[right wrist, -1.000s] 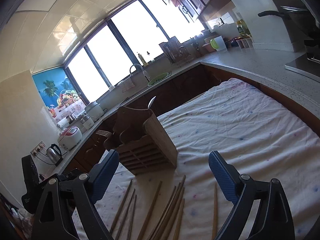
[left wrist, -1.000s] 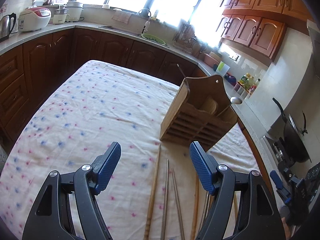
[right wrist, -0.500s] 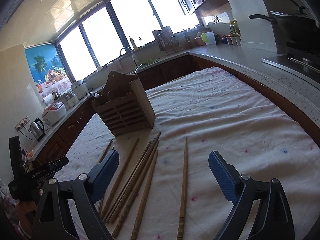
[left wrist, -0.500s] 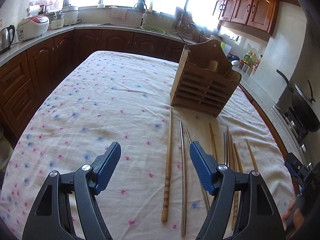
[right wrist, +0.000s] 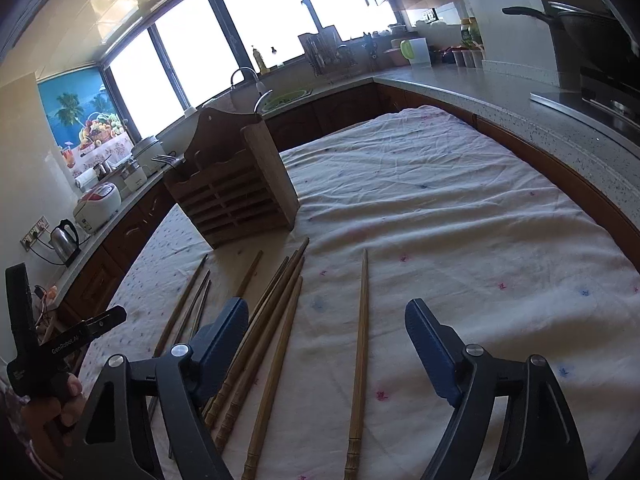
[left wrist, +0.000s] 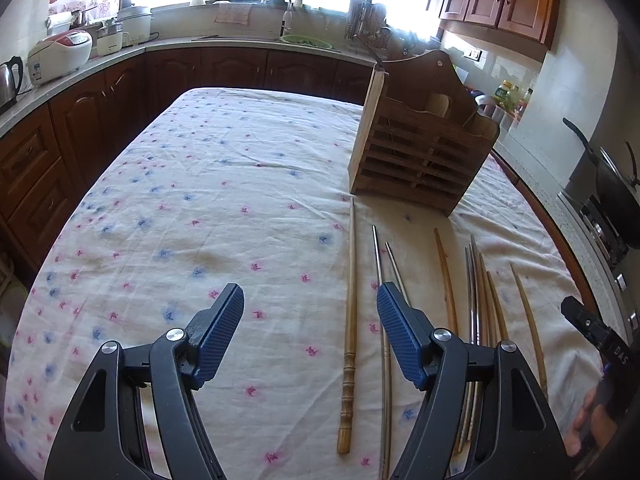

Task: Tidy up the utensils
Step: 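Grasp a wooden chopstick with the left tool while the right tool grasps another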

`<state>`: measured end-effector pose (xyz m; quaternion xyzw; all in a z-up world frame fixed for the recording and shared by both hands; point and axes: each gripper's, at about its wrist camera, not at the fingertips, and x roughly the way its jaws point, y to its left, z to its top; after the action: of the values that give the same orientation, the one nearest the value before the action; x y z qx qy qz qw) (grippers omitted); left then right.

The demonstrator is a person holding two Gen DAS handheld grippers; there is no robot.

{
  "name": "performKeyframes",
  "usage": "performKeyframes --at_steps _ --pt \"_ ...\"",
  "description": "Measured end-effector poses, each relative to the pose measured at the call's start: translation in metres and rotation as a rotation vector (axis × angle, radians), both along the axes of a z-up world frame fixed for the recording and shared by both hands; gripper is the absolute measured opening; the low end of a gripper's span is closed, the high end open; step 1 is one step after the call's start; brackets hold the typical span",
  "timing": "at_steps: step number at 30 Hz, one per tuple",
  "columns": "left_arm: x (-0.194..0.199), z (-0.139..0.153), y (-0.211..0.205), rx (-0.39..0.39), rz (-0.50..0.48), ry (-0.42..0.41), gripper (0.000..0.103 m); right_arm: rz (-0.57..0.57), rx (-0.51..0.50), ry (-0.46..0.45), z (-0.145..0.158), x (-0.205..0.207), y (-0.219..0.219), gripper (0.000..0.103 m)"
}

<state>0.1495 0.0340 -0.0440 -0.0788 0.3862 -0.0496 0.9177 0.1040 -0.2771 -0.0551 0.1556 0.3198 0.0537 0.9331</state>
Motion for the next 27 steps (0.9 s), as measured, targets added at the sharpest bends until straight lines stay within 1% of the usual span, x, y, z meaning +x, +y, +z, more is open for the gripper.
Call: performKeyframes --at_steps 3,4,6,8,9,10,11,16,18,20,21,23,25,26,27 --pt "0.017 -0.003 -0.007 0.019 -0.030 0.030 0.058 0.004 -0.018 0.039 -0.006 0.011 0.000 0.069" --pt "0.023 -0.004 -0.010 0.028 -0.042 0.041 0.057 0.006 -0.026 0.050 -0.007 0.014 0.000 0.064" --pt "0.036 -0.006 -0.016 0.048 -0.067 0.054 0.052 0.009 -0.043 0.078 -0.010 0.024 0.000 0.059" --pt "0.050 -0.008 -0.022 0.065 -0.089 0.070 0.045 0.015 -0.062 0.102 -0.013 0.033 0.001 0.055" --pt "0.058 -0.010 -0.024 0.068 -0.098 0.077 0.040 0.015 -0.072 0.114 -0.015 0.038 0.001 0.051" --pt "0.065 -0.011 -0.026 0.067 -0.105 0.087 0.037 0.017 -0.082 0.126 -0.016 0.043 0.001 0.047" --pt "0.072 -0.013 -0.027 0.066 -0.110 0.097 0.035 0.019 -0.088 0.135 -0.018 0.048 0.001 0.046" --pt "0.098 -0.019 -0.038 0.100 -0.131 0.119 0.033 0.026 -0.129 0.169 -0.023 0.070 0.001 0.035" --pt "0.106 -0.026 -0.042 0.111 -0.142 0.139 0.025 0.032 -0.141 0.188 -0.026 0.078 0.002 0.031" --pt "0.111 -0.035 -0.044 0.110 -0.155 0.171 0.021 0.041 -0.165 0.221 -0.033 0.086 0.005 0.029" --pt "0.110 -0.036 -0.045 0.114 -0.157 0.156 0.021 0.042 -0.193 0.202 -0.033 0.087 0.008 0.027" --pt "0.107 -0.037 -0.051 0.158 -0.165 0.138 0.020 0.041 -0.239 0.202 -0.034 0.089 0.013 0.025" --pt "0.105 -0.038 -0.055 0.175 -0.183 0.127 0.013 0.032 -0.254 0.202 -0.035 0.091 0.013 0.015" --pt "0.104 -0.038 -0.056 0.170 -0.193 0.128 0.007 0.026 -0.261 0.203 -0.035 0.091 0.012 0.011" --pt "0.104 -0.037 -0.056 0.162 -0.197 0.132 0.006 0.020 -0.258 0.204 -0.035 0.092 0.011 0.007"
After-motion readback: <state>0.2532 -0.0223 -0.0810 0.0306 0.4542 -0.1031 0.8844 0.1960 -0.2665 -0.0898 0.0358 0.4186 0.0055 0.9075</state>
